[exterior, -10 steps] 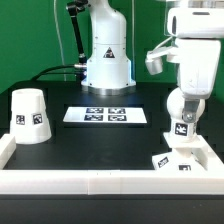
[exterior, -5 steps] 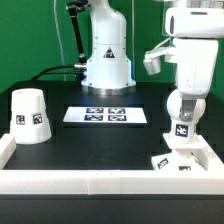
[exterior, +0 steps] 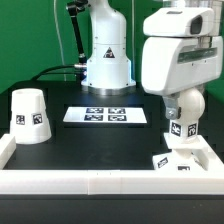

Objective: Assemble lamp

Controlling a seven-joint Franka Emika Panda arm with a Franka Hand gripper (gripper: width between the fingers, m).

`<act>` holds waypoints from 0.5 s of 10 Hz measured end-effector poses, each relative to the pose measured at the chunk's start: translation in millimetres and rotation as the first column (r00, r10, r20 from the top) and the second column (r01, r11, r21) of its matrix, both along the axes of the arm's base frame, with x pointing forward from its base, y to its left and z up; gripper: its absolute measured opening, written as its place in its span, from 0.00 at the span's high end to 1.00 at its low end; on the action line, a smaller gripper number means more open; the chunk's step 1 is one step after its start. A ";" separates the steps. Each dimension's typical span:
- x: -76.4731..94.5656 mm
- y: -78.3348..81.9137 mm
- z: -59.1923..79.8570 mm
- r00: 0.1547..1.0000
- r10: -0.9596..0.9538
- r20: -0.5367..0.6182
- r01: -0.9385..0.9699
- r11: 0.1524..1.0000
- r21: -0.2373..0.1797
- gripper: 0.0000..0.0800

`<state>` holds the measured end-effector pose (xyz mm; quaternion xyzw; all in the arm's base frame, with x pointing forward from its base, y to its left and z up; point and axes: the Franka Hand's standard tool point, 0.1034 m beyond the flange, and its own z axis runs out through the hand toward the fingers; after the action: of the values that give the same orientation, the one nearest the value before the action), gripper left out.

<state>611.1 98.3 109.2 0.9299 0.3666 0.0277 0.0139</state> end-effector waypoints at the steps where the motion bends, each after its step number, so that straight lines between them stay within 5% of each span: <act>1: 0.4 -0.1 0.2 0.998 -0.070 0.001 0.070 0.998 0.005 0.28; 5: 1.7 -1.2 1.2 0.950 -0.313 0.004 0.313 0.949 0.021 0.28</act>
Offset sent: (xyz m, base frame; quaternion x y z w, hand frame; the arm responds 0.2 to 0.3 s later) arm 0.0000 0.0000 0.0000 0.0000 0.0000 0.1296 0.9916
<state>612.8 97.1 110.3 0.9762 0.2140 0.0325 0.0100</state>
